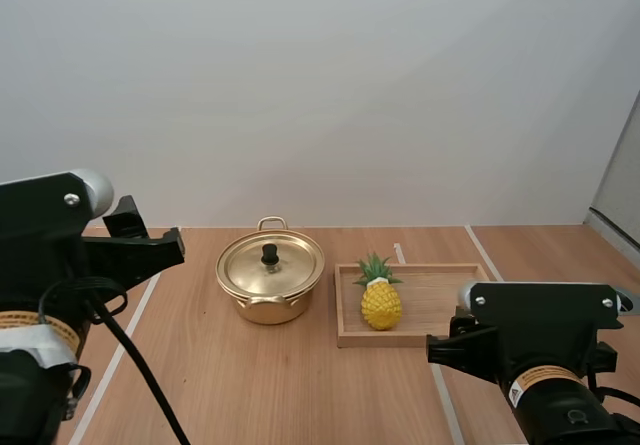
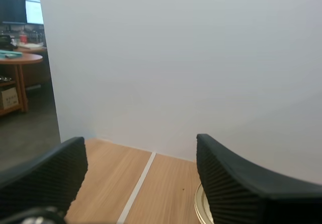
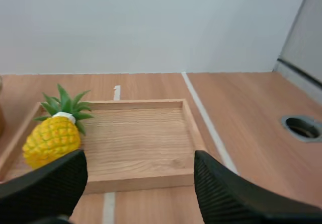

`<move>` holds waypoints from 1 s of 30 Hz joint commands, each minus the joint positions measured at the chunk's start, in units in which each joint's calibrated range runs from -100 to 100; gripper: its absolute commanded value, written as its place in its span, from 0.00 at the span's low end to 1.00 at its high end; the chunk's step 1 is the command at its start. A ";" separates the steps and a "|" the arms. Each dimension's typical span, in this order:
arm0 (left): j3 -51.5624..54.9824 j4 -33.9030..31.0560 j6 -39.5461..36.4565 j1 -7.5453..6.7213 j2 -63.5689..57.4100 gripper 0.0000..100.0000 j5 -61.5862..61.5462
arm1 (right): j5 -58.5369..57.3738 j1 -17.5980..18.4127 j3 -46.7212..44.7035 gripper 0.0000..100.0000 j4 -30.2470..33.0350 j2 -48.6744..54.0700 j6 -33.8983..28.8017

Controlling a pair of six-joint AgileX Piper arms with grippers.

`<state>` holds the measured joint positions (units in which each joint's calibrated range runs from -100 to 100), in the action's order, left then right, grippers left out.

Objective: Open the pot, put the pineapple inside, and close it

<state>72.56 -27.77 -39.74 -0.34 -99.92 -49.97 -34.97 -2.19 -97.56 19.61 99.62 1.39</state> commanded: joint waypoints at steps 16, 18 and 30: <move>-16.69 18.10 13.90 -0.02 -0.08 1.00 8.05 | 6.25 -1.02 28.89 1.00 3.38 0.38 -3.98; -17.48 18.10 13.90 -0.02 -0.08 1.00 9.48 | 5.48 -1.38 31.12 1.00 3.38 0.38 -3.98; -19.96 18.10 13.90 -0.02 -0.08 1.00 17.62 | 5.44 -1.45 33.16 1.00 1.56 0.38 -3.98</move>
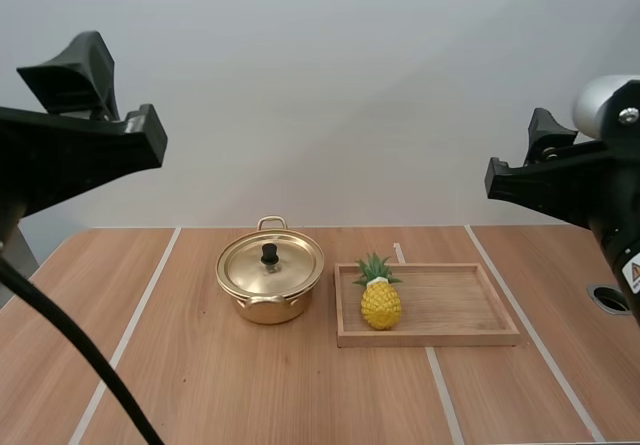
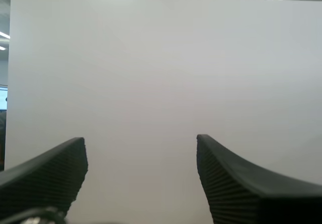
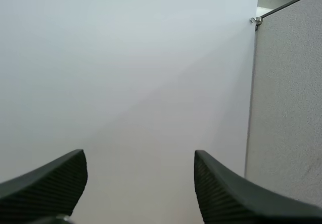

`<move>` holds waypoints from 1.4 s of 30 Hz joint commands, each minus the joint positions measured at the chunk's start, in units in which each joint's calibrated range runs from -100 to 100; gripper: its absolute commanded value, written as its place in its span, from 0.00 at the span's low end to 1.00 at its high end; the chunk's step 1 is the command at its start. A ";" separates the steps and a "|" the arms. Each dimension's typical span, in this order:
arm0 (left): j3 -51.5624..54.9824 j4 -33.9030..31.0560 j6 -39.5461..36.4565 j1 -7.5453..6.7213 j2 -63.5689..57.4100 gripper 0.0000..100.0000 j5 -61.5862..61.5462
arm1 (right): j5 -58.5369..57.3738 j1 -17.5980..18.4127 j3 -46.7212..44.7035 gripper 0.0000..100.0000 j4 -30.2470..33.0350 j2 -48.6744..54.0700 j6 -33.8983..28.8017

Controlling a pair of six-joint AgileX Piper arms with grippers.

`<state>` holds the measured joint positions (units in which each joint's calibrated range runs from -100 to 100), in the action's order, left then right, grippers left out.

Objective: Open the pot, put the pineapple inside, and close it

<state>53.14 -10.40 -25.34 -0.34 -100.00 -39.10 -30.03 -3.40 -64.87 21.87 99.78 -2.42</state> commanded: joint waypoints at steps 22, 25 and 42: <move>-9.80 0.75 9.40 -0.02 24.11 1.00 -0.97 | -21.43 -0.24 20.82 1.00 -26.58 -17.57 25.49; -15.25 0.89 10.64 -0.02 27.88 1.00 -2.18 | -25.30 -0.24 25.43 1.00 -32.43 -21.43 28.91; -45.94 5.87 15.41 -0.02 48.97 1.00 -5.71 | -24.42 -2.21 40.89 1.00 -31.58 -34.99 30.03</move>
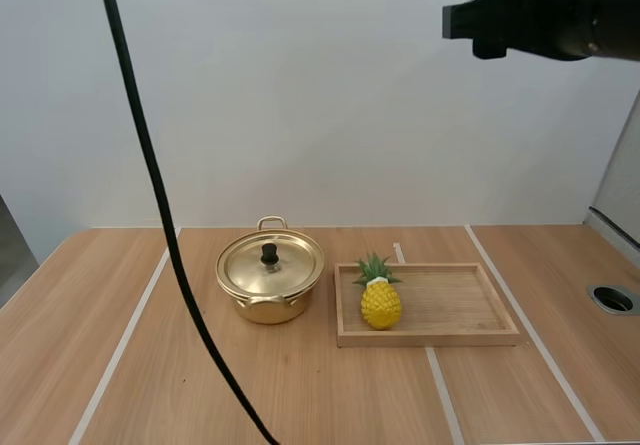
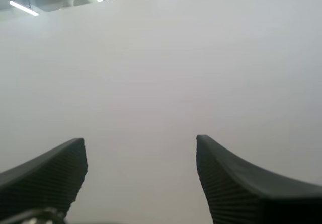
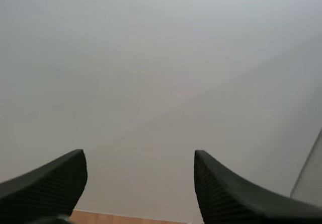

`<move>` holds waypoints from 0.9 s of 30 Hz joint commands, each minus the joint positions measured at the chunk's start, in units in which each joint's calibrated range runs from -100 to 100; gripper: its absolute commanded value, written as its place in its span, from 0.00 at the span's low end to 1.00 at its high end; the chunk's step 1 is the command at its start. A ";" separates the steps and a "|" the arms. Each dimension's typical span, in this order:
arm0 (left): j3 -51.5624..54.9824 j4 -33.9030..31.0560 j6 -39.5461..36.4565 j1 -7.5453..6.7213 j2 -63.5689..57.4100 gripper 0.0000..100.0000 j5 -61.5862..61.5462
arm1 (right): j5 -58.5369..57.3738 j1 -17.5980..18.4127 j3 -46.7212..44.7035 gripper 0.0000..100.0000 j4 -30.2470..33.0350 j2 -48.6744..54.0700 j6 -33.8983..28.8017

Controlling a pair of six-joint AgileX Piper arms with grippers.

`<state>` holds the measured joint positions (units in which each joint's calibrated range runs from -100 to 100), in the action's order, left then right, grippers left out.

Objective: Open the pot, put the pineapple inside, and close it

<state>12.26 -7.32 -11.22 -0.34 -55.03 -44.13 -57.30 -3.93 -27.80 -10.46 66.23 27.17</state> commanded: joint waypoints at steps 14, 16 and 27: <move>-9.90 2.16 2.09 -0.02 3.01 1.00 13.16 | 5.86 -4.01 8.35 1.00 -2.80 -1.72 0.44; -9.90 2.16 2.09 -0.02 2.37 1.00 13.32 | 5.86 -4.01 8.35 1.00 -2.80 -1.72 0.44; -9.90 4.36 1.99 -0.02 4.49 1.00 -0.19 | 5.13 -4.01 8.35 1.00 -2.95 -1.70 0.84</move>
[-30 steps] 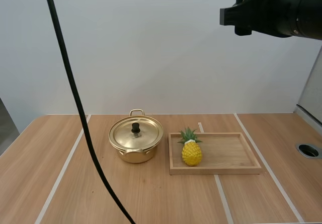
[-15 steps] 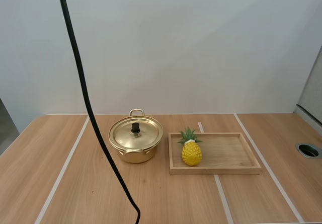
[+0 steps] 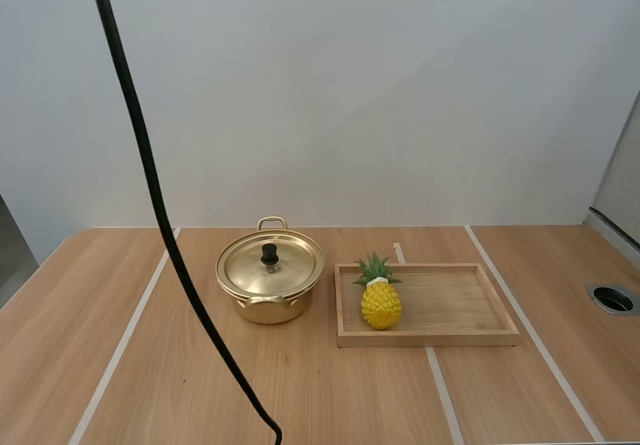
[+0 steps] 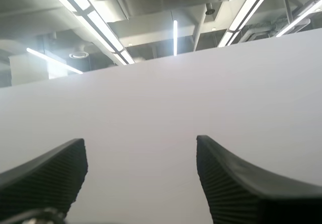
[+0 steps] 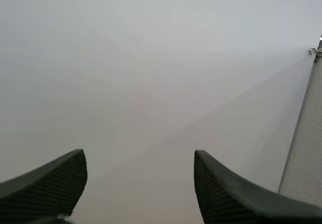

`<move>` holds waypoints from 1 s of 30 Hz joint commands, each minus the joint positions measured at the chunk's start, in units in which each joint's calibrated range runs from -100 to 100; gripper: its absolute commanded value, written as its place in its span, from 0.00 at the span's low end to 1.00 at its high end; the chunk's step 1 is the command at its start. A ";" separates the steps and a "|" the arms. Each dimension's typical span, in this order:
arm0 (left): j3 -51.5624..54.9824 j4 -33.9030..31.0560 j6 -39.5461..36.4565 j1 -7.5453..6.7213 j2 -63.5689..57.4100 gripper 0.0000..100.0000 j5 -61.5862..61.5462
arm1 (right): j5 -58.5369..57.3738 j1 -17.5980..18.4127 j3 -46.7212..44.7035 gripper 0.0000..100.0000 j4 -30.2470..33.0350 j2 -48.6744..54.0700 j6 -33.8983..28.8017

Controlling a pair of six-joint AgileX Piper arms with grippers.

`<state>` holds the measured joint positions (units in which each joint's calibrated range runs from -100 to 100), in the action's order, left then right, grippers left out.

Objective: Open the pot, put the pineapple inside, and close it

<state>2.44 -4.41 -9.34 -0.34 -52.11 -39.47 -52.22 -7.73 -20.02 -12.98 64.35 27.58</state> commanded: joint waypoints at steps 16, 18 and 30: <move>-0.08 24.49 29.00 -0.02 22.48 1.00 -42.66 | -4.68 -0.21 0.58 1.00 -1.73 0.19 0.43; -0.08 25.16 29.14 -0.02 25.20 1.00 -43.55 | -6.45 -0.21 0.58 1.00 -1.47 0.19 1.09; -0.08 25.30 29.23 -0.02 40.07 1.00 -60.53 | -8.23 -0.21 0.58 1.00 -1.47 0.19 2.69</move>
<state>2.44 19.77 19.66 -0.34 -14.19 -97.83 -60.48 -7.73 -20.02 -14.64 64.35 29.93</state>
